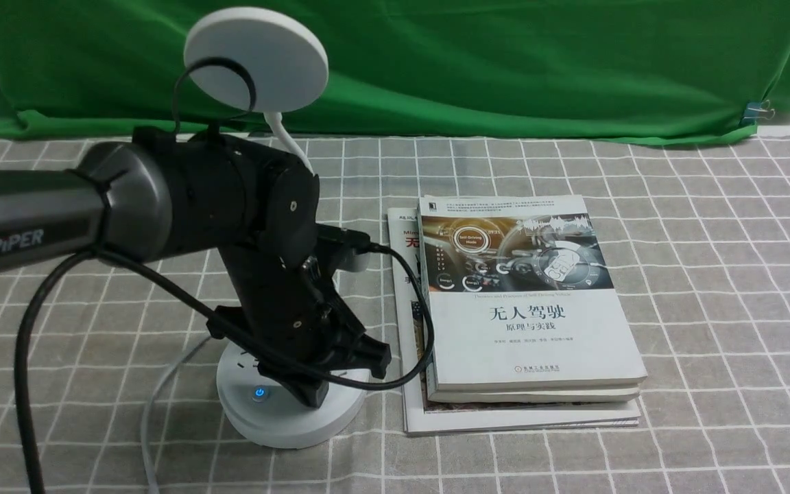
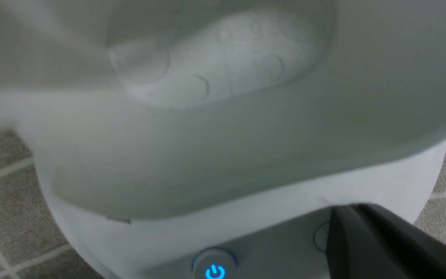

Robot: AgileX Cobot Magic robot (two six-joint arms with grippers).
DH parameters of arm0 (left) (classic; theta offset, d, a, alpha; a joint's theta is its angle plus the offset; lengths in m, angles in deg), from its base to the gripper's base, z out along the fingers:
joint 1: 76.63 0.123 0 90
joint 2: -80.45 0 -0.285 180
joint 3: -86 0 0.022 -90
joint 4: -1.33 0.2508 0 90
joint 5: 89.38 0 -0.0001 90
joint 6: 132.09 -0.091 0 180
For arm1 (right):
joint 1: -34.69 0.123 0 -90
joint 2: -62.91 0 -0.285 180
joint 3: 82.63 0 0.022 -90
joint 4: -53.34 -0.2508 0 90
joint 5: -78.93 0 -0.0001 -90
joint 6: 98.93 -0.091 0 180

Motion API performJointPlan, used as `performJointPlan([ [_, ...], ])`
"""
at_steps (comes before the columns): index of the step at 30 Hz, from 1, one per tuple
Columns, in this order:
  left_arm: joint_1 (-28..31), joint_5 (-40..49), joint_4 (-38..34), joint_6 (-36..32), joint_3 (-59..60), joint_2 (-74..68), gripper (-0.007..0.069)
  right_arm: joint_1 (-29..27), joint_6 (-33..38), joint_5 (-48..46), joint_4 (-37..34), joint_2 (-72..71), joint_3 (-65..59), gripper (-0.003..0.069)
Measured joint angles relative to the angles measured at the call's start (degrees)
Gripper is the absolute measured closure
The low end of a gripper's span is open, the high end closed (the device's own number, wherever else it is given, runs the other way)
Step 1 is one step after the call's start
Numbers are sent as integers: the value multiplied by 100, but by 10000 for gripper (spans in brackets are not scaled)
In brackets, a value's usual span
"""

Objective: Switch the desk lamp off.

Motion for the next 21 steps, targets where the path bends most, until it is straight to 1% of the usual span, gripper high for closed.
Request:
performJointPlan([
  [3,0,19,0,-3,21,117,624,0,0,0,0,0,0,624],
  [7,-13,10,10,3,237,990,624,0,0,0,0,0,0,624],
  [11,-17,-410,3,44,948,2052,624,0,0,0,0,0,0,624],
  [12,-19,-699,3,57,1338,2500,624,0,0,0,0,0,0,624],
  [13,-24,-699,9,56,1338,2503,624,0,0,0,0,0,0,624],
  [14,-24,-958,10,56,1636,2825,624,0,0,0,0,0,0,624],
  [15,-24,-1511,14,56,2189,3396,624,0,0,0,0,0,0,624],
  [17,-24,-1932,21,56,2558,3753,624,0,0,0,0,0,0,624],
  [21,-43,-3387,41,62,3670,4848,624,0,0,0,0,0,0,624],
])
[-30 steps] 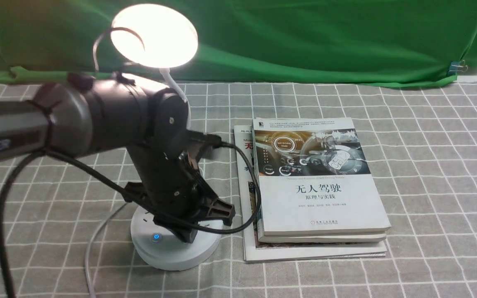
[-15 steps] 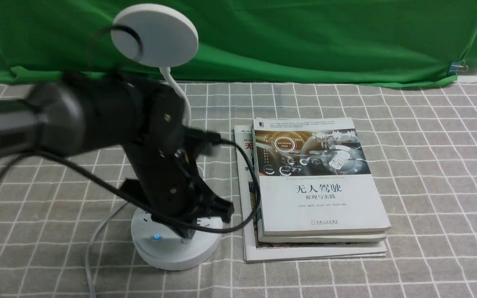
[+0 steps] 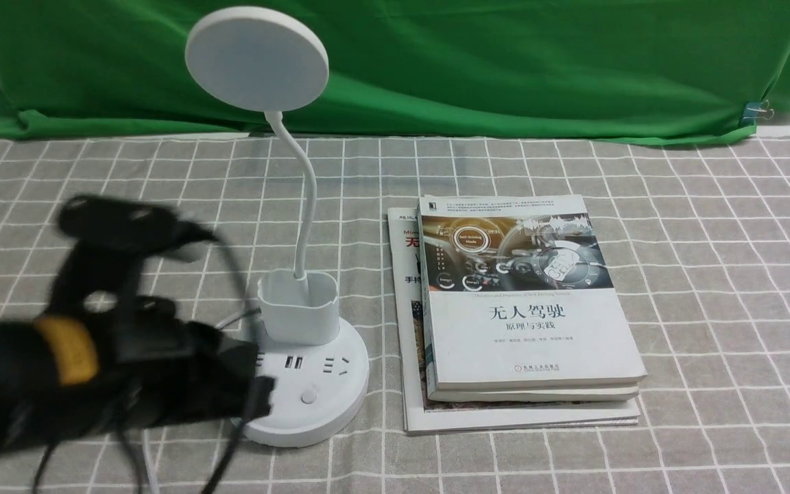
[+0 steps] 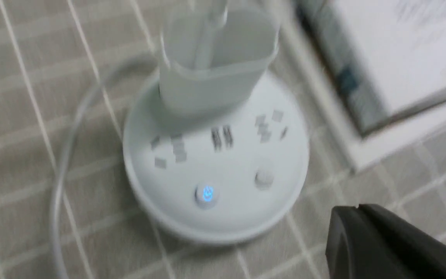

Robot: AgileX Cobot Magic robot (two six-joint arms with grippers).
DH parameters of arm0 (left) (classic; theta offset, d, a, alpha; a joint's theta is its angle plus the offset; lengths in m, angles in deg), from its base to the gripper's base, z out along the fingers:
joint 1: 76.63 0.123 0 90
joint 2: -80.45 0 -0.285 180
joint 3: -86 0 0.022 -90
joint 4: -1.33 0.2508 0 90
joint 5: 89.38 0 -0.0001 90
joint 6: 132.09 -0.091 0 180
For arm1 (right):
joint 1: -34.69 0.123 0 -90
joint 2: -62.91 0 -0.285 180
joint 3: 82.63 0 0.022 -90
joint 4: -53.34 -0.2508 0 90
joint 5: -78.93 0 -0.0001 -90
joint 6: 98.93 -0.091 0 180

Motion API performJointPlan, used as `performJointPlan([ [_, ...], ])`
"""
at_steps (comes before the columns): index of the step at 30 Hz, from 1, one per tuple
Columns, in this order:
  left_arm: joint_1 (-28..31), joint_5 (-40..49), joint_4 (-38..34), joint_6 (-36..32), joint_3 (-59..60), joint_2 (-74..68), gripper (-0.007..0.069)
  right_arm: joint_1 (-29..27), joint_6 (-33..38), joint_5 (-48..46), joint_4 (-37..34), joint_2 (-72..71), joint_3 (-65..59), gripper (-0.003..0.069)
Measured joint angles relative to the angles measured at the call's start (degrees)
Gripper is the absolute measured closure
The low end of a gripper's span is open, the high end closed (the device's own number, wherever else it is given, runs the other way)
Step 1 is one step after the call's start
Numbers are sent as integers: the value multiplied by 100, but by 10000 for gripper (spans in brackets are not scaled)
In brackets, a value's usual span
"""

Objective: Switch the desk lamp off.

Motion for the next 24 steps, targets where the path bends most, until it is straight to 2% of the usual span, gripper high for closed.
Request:
performJointPlan([
  [5,-12,-973,552,0,814,825,624,0,0,0,0,0,0,624],
  [11,-12,-1142,1127,0,1076,1091,624,0,0,0,0,0,0,624],
  [20,19,-1199,1320,0,1146,1296,624,0,0,0,0,0,0,624],
  [24,514,-1249,1012,-319,1504,2283,624,0,0,0,0,0,0,624],
])
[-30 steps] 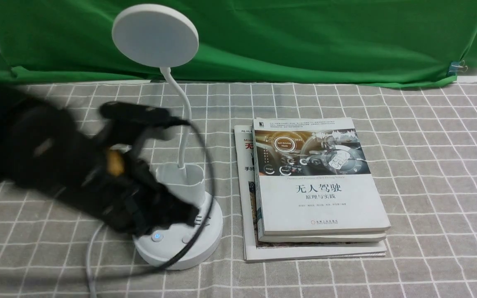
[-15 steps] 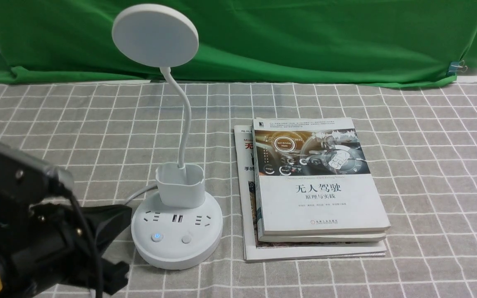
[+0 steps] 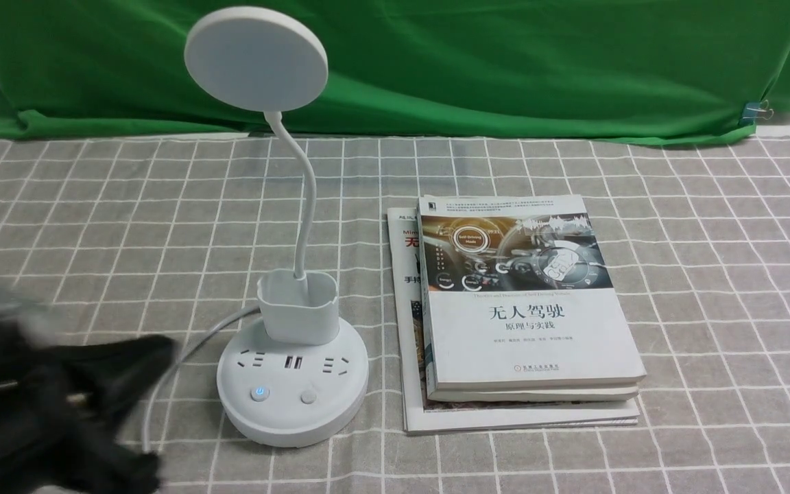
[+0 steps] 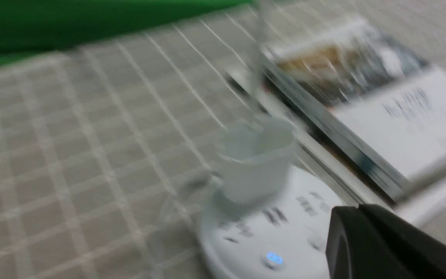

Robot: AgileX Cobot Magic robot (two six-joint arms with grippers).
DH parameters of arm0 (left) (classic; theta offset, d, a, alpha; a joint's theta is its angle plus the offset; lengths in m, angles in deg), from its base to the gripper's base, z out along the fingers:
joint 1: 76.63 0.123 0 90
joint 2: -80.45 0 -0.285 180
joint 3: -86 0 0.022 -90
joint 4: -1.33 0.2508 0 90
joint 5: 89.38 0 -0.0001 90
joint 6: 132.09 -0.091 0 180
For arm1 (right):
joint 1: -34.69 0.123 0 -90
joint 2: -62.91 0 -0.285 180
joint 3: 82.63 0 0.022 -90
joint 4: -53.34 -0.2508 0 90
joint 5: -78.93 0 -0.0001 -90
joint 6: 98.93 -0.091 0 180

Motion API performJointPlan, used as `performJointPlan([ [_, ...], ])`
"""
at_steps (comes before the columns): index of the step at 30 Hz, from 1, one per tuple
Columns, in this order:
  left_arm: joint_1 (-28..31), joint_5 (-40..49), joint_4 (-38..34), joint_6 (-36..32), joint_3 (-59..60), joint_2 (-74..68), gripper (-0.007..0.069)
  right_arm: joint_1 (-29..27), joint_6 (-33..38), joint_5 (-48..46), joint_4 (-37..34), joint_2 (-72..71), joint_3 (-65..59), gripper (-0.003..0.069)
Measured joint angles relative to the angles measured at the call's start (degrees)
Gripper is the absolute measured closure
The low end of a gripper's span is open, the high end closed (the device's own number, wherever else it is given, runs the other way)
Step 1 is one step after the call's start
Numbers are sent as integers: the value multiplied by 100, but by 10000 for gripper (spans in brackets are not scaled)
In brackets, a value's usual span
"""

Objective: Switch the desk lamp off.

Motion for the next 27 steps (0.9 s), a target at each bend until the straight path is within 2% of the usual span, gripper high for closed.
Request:
performJointPlan([
  [1,131,-27,-102,-113,93,135,624,0,0,0,0,0,0,624],
  [2,527,-172,-371,-451,376,702,624,0,0,0,0,0,0,624],
  [3,579,-209,-404,-494,456,842,624,0,0,0,0,0,0,624],
  [4,1026,-370,-631,-812,742,1382,624,0,0,0,0,0,0,624],
  [6,1664,-421,-813,-1034,1173,2015,624,0,0,0,0,0,0,624],
  [9,2380,-366,-923,-1054,1632,2850,624,0,0,0,0,0,0,624],
  [11,2661,-184,-1005,-1054,1798,3191,624,0,0,0,0,0,0,624],
  [19,2836,639,-1172,-1004,1851,3405,624,0,0,-2,0,0,0,624],
  [27,2836,654,-1237,-898,1851,3408,624,0,0,-2,0,0,0,624],
])
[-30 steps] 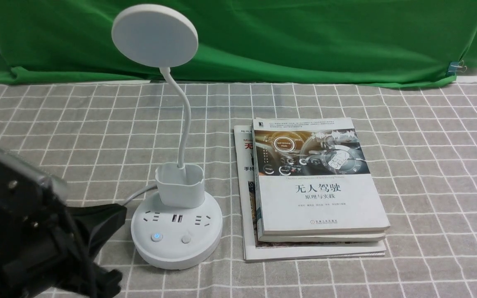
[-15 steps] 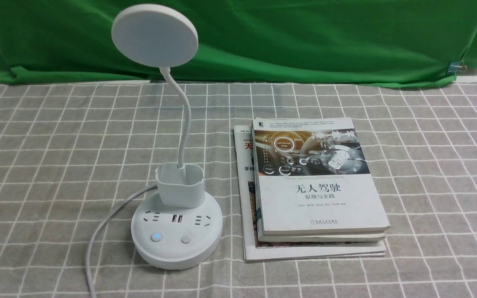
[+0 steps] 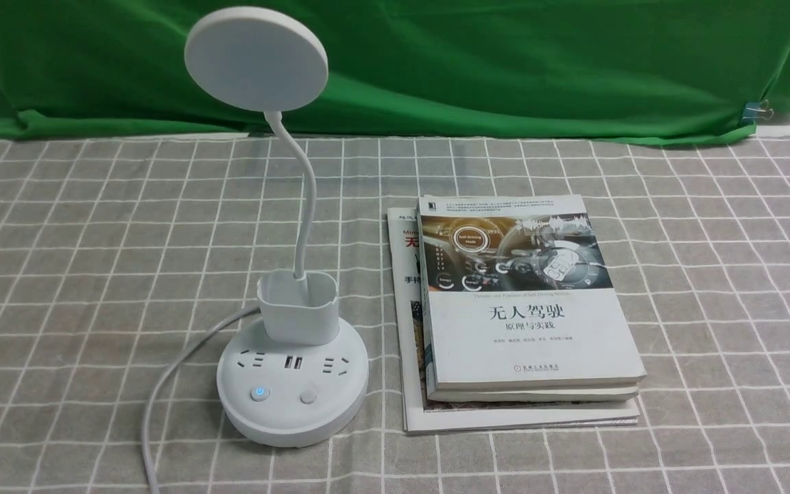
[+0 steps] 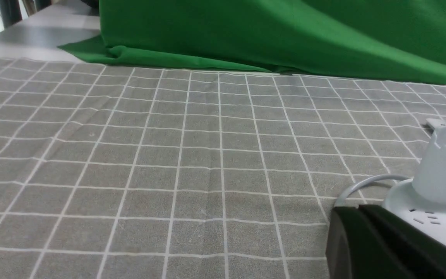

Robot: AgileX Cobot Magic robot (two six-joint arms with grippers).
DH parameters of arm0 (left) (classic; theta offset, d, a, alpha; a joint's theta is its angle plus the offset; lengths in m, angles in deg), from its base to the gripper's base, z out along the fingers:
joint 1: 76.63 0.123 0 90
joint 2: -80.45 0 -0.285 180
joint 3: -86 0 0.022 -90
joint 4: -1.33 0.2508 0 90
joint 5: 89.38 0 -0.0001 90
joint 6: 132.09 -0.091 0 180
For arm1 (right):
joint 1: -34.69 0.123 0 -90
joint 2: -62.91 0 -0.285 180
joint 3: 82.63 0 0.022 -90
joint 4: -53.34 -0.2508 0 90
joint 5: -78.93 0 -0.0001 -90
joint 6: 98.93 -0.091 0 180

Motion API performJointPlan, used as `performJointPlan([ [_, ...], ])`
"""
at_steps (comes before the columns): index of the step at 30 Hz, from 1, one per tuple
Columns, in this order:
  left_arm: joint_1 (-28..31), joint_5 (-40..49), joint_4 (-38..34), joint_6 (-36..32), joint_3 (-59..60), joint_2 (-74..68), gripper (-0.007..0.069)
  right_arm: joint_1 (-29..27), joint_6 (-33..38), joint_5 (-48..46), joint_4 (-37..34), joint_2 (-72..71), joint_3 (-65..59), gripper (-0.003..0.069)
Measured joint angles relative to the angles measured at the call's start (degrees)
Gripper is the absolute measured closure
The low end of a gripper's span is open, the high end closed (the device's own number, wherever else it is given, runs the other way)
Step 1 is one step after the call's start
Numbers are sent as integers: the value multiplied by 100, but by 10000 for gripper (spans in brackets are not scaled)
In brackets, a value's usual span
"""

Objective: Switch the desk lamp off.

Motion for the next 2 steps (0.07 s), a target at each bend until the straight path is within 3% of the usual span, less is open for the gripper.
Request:
performJointPlan([
  [2,0,0,0,0,0,0,624,0,0,0,0,0,0,624],
])
